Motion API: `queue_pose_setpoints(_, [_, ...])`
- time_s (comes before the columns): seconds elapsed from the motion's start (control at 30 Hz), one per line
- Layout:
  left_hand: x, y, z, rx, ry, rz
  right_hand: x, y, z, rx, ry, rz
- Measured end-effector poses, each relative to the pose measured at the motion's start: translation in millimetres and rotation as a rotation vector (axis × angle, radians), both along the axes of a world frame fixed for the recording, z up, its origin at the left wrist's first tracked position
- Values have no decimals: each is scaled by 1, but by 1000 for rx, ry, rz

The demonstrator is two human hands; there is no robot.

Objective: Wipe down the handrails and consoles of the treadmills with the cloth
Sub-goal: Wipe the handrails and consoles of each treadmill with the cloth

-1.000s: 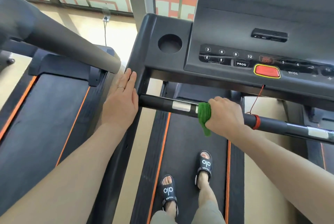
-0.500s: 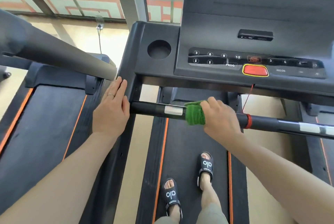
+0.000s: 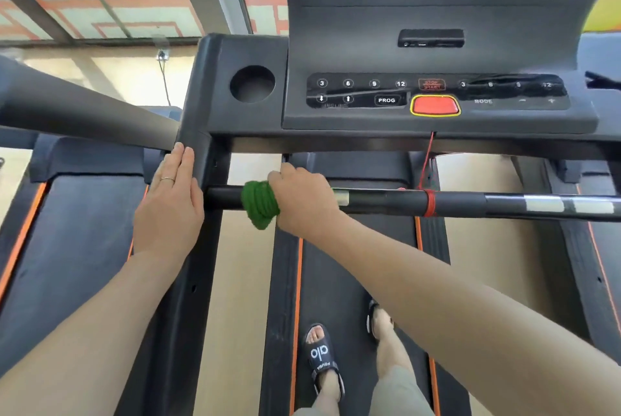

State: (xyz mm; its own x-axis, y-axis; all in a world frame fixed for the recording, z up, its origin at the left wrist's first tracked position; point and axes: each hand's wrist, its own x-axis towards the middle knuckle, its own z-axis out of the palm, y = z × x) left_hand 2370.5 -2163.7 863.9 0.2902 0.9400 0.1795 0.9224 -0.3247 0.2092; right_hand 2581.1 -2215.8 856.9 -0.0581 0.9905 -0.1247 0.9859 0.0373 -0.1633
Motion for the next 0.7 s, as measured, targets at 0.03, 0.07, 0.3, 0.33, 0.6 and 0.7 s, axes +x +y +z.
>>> queue_pose_setpoints(0.03, [-2, 2, 0, 18, 44, -18, 17, -11, -1, 29, -40, -11])
queue_pose_setpoints(0.07, [1, 0, 0, 21, 112, -39, 43, -28, -3, 55, -90, -33])
queue_pose_setpoints(0.3, [97, -24, 23, -40, 149, -273, 124, -73, 4, -42, -218, -177])
queue_pose_setpoints(0.33, [113, -30, 22, -77, 108, -346, 118, -66, 9, -124, -172, -186])
queue_pose_setpoints(0.6, [154, -54, -8, -318, 276, -472, 132, 9, 41, -1147, 357, -187])
queue_pose_setpoints(0.7, [160, -51, -8, -323, 319, -442, 133, 7, 37, -1065, 340, -133])
